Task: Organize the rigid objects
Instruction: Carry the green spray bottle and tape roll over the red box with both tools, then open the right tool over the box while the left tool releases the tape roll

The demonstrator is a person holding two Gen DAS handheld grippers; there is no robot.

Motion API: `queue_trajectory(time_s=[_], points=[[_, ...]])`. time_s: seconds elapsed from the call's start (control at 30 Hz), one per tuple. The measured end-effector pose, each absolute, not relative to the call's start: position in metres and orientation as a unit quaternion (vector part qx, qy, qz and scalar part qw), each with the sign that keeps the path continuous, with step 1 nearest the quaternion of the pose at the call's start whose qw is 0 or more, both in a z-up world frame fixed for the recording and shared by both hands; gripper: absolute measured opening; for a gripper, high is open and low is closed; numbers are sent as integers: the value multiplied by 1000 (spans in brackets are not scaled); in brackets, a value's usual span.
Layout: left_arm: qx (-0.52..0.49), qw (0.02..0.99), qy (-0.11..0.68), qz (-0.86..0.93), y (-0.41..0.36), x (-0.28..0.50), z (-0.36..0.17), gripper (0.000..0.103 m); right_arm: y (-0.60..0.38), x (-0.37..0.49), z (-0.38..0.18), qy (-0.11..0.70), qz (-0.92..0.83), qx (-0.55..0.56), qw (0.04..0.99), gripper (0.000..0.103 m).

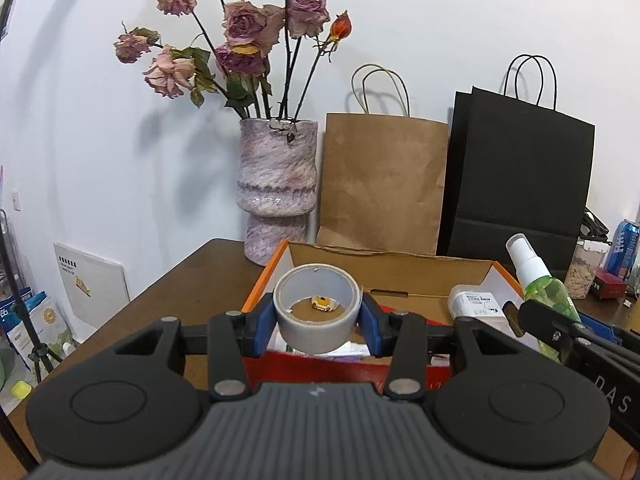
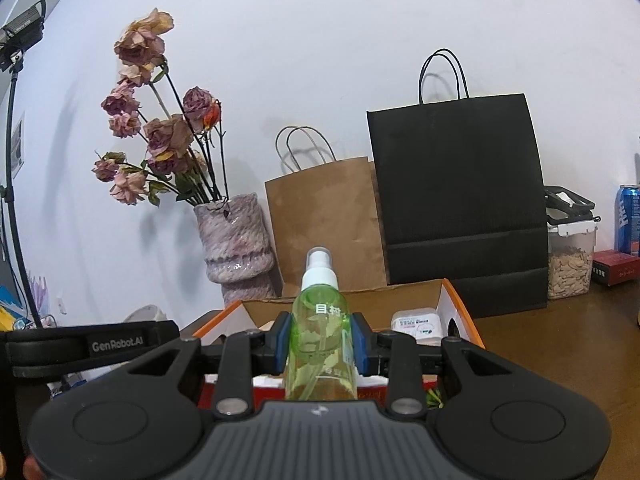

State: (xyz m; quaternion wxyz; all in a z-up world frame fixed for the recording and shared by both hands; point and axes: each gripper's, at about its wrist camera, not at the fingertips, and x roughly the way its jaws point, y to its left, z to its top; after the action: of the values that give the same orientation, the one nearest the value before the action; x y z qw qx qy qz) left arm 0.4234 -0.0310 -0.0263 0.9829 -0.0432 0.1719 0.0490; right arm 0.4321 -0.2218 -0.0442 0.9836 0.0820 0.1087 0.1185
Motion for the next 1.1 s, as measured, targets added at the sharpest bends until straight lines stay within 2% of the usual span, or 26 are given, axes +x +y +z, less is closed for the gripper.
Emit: queue_trajectory(time_s=[1.1], points=[[-22,983,175,60,-37,520,-32,45,-214,536,-48,112,127,55,984,30]])
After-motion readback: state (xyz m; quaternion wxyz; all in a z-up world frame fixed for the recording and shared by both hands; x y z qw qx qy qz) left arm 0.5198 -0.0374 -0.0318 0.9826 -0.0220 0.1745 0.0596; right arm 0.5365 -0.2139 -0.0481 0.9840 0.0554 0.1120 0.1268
